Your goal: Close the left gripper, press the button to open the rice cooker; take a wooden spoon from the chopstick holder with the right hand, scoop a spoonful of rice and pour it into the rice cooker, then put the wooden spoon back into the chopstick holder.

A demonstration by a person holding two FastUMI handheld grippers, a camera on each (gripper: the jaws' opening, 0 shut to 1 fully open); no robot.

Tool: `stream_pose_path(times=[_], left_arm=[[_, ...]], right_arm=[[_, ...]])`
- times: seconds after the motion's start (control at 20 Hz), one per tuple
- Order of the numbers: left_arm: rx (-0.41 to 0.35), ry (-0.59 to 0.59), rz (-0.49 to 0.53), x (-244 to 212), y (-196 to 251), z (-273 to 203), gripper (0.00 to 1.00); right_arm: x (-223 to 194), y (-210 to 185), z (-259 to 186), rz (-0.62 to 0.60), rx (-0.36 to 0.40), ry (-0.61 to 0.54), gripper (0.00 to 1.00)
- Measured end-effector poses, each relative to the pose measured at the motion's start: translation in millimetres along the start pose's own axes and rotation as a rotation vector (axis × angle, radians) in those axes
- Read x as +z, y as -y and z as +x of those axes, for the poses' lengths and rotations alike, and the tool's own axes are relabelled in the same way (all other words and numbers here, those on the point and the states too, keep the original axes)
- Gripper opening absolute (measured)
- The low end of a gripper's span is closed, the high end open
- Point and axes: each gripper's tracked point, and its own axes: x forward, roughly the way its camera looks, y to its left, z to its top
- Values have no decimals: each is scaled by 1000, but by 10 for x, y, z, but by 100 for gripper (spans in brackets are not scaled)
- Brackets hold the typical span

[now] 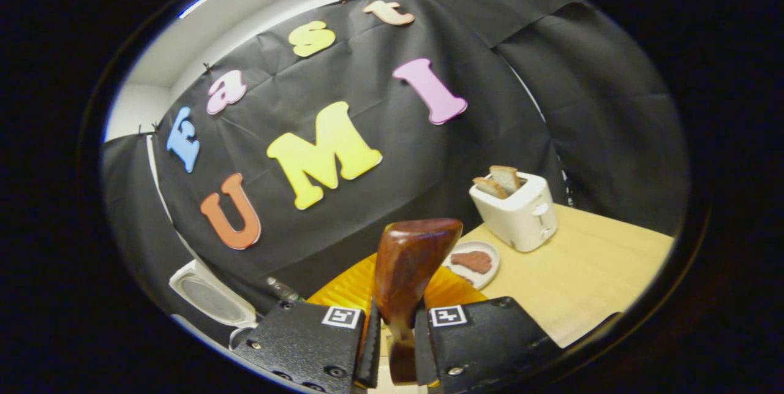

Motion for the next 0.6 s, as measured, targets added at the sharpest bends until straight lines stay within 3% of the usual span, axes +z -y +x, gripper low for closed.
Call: stream_pose_path(times=[0.3, 0.6], left_arm=[[-18, -32, 30, -39, 284, 41, 95], [-24, -36, 56, 0, 393, 74, 95]], right_arm=[[-56, 812, 19, -8, -102, -17, 28], [-437, 976, 80, -20, -117, -76, 28]])
